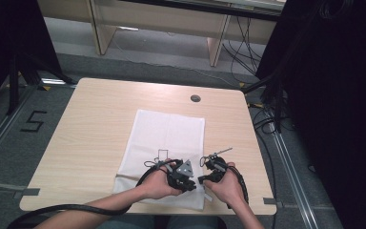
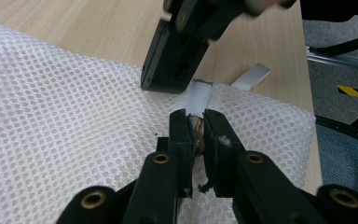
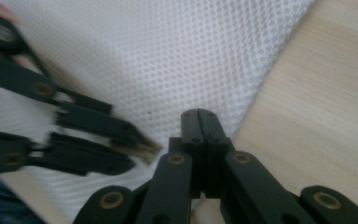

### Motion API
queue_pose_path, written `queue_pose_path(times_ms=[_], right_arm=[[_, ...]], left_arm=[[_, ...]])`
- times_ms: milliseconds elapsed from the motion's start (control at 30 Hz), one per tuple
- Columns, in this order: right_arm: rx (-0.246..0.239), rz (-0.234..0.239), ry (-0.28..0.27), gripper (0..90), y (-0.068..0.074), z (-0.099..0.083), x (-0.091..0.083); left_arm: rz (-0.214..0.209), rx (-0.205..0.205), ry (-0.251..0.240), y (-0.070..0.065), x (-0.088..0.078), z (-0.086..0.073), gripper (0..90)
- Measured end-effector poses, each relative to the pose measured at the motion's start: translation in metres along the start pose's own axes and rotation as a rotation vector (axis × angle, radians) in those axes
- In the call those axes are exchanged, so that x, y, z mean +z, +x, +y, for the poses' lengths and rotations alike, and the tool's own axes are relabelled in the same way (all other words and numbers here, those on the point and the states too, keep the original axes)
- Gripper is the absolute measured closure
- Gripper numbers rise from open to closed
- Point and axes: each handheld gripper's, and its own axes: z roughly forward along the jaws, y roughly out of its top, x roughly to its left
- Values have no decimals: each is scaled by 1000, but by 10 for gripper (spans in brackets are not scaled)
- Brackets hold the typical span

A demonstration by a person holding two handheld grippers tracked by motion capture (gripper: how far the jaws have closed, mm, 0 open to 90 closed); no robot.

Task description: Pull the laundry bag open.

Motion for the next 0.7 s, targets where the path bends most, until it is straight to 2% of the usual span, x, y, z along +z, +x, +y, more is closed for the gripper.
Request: queue_pose_path(times_ms=[67, 100, 133, 233, 267, 300, 333, 367, 433, 500, 533, 600, 667, 700], right_arm=[[-9, 16, 10, 900, 4, 0, -6], [17, 19, 26, 900, 7, -1, -6], [13, 11, 38, 900, 8, -2, -5], [32, 5, 81, 900, 8, -6, -2], [73, 7, 108, 900, 10, -7, -2], [27, -2, 86, 900, 6, -7, 2], [23, 0, 89, 900, 7, -8, 3], [83, 4, 128, 900, 12, -7, 2], [75, -9, 135, 900, 13, -6, 2], [69, -8, 134, 900, 14, -6, 3], [64, -16, 146, 900, 14, -5, 3], [81, -18, 158, 900, 16, -4, 2], [34, -13, 176, 900, 12, -4, 2], [86, -17, 158, 900, 15, -3, 3]], left_arm=[[5, -19, -8, 0, 1, 1, 816], [8, -14, -8, 0, 0, 1, 816], [9, -4, -8, 1, 0, 2, 816], [9, -17, -8, 0, 0, 1, 816], [5, -4, -4, 1, 0, 0, 816], [9, -14, -4, -1, 1, 0, 816], [7, -10, 1, -1, 1, -1, 816], [8, -9, 2, -1, 1, -1, 816], [3, -13, 1, -1, 0, 0, 817], [4, 6, 4, -1, 0, 1, 817], [7, -9, 9, -2, 0, 1, 817], [7, 20, 14, 0, -4, 2, 817], [6, 3, 7, -1, -7, 1, 817], [6, 11, 14, 0, -8, 1, 817]])
